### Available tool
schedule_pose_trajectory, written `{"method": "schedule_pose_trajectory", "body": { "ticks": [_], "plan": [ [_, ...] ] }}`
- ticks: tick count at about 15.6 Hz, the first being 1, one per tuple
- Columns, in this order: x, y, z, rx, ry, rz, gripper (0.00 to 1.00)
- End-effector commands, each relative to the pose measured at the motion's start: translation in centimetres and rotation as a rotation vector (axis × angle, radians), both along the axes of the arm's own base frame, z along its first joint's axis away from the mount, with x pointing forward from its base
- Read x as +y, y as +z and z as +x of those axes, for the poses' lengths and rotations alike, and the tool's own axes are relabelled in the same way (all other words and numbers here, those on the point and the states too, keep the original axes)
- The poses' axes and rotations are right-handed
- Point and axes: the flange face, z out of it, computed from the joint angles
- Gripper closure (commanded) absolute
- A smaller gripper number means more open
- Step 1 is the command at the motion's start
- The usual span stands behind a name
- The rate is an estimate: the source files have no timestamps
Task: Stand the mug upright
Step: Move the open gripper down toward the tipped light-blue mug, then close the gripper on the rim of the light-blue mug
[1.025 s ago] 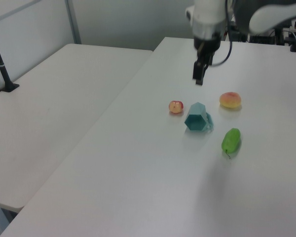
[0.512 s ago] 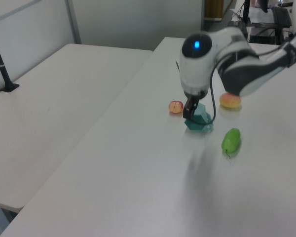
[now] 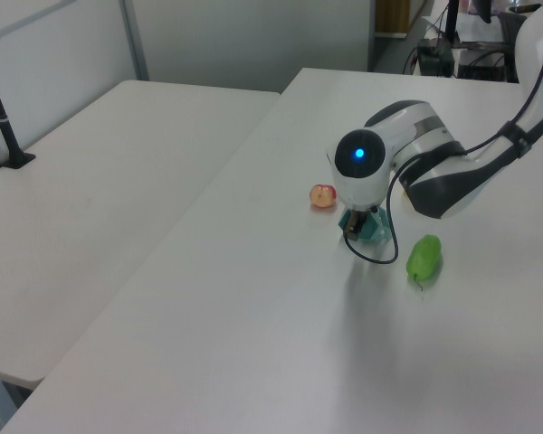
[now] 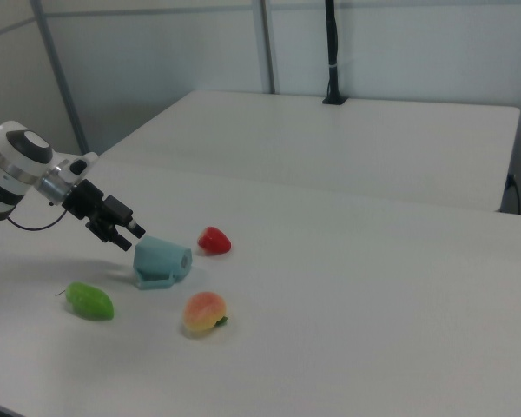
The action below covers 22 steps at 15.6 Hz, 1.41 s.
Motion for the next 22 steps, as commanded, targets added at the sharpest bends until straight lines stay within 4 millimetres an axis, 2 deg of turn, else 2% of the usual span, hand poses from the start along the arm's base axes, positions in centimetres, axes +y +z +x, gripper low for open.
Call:
{"method": "schedule_pose_trajectory", "body": {
  "ticks": [1,4,7,9,10,11,13,14,15,18,22],
  "plan": [
    [-1.7,-1.2,0.3,-0.016,0.006,-0.029,0.0],
    [-3.1,-1.9,0.6,-0.004,-0.013,-0.04,0.04],
    [-4.6,-2.0,1.3,-0.01,-0.021,-0.056,0.04],
    [-5.2,-2.9,1.3,0.002,-0.026,-0.067,0.04],
    [-5.4,-3.1,1.3,0.003,-0.02,-0.075,0.1],
    [-5.7,-3.1,1.4,0.003,-0.023,-0.078,0.21],
    [-5.8,-3.5,1.2,0.013,-0.02,-0.083,0.62],
    [-5.7,-3.3,1.2,0.006,-0.016,-0.072,0.88],
    [-5.5,-3.2,1.3,0.001,-0.014,-0.059,1.0],
    [-5.4,-2.1,1.4,-0.007,-0.03,-0.027,1.0],
    [-6.3,3.5,2.5,0.011,-0.125,0.175,1.0]
  ]
}}
